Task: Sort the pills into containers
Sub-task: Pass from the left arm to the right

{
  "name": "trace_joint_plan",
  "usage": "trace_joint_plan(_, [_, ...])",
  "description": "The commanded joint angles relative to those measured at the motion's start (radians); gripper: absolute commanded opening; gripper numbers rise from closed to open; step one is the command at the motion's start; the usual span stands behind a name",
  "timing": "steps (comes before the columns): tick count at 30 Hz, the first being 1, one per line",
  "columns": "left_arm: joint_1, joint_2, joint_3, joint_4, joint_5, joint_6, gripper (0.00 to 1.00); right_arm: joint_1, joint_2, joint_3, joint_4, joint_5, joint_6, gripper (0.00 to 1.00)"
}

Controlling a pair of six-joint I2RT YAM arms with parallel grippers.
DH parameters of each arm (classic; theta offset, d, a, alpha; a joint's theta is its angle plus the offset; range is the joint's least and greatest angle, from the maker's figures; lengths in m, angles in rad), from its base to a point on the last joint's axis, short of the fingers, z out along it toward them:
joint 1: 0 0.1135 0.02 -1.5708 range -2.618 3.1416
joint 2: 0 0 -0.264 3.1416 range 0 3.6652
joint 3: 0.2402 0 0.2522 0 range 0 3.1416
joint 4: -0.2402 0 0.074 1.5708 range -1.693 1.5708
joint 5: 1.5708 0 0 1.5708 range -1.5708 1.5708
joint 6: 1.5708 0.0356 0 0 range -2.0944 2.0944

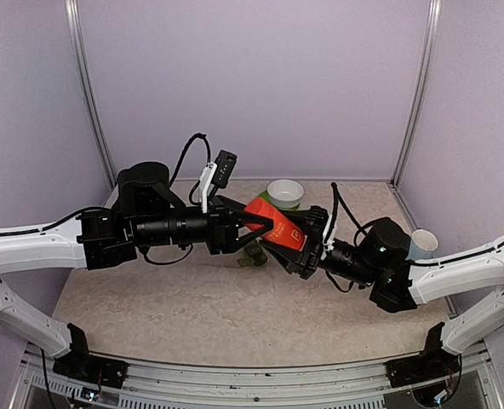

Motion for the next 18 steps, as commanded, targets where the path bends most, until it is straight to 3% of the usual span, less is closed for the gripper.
trace_joint_plan(1, [-0.006,-0.001,0.042,0.060,0.000,-0.007,0.33,-0.004,0.021,0.011,0.042,-0.002,-0.008,0.54])
trace_joint_plan(5, [-0.006,0.001,0.036,0.062,-0.010,-0.008,0.35,-0.004,0.024,0.011,0.049,-0.007,-0.005,0.37])
trace_joint_plan(7, [-0.006,0.002,0.036,0.063,-0.013,-0.006,0.39,-0.004,0.023,0.010,0.047,-0.006,-0.005,0.34])
trace_joint_plan(9, [-0.006,0.003,0.037,0.059,-0.017,0.001,0.49,-0.004,0.016,0.011,0.035,-0.005,0.003,0.33])
trace_joint_plan(14, [-0.005,-0.049,0.017,0.031,-0.055,0.089,0.96,-0.006,-0.031,0.032,-0.088,-0.051,0.079,0.29])
trace_joint_plan(18, [0.012,-0.120,-0.032,0.040,-0.017,0.213,0.99,-0.016,-0.061,0.072,-0.229,-0.167,0.175,0.27])
